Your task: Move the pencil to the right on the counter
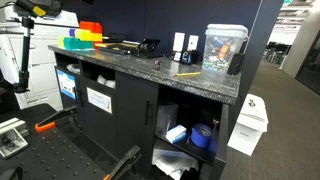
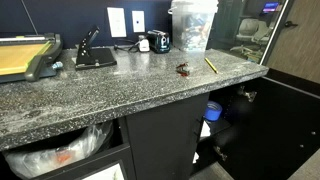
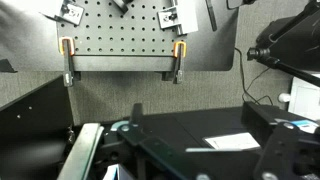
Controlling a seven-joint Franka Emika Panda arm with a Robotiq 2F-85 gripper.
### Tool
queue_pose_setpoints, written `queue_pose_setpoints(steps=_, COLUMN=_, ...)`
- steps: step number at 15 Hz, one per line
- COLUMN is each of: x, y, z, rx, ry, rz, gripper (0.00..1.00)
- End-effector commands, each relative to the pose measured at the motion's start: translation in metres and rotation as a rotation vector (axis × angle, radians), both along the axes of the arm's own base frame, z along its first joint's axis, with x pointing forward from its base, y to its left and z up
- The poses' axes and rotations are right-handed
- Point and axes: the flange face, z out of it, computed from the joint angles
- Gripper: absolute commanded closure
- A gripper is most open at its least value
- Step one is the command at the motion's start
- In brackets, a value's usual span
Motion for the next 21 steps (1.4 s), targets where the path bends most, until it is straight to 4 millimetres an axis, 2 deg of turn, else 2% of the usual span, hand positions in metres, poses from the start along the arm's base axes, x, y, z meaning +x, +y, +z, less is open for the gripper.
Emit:
queue_pose_setpoints(steps=1, x=0.0, y=0.0, z=0.0, rx=0.0, ry=0.0, rz=0.0, gripper=0.0)
queue_pose_setpoints(steps=8, x=0.0, y=0.0, z=0.0, rx=0.0, ry=0.0, rz=0.0, gripper=0.0)
queue_pose_setpoints(steps=9, x=0.006, y=0.002, z=-0.002, rx=-0.007, ry=-0.017, rz=-0.025, gripper=0.0)
queue_pose_setpoints(steps=10, x=0.03, y=0.009, z=-0.009, rx=-0.022, ry=-0.01, rz=-0.057, gripper=0.0)
queue_pose_setpoints(steps=11, x=0.043, y=0.011, z=-0.011, rx=-0.035, ry=-0.016, rz=-0.068, gripper=0.0)
queue_pose_setpoints(steps=12, x=0.069, y=0.012, z=-0.014, rx=-0.046, ry=-0.025, rz=-0.101, gripper=0.0)
queue_pose_setpoints(steps=13, x=0.084, y=0.013, z=-0.015, rx=-0.056, ry=-0.037, rz=-0.13, gripper=0.0)
queue_pose_setpoints(steps=17, x=0.161, y=0.001, z=-0.019, rx=-0.089, ry=-0.066, rz=-0.22, gripper=0.0)
queue_pose_setpoints(steps=21, x=0.233, y=-0.022, z=-0.024, rx=-0.097, ry=-0.076, rz=-0.3, gripper=0.0)
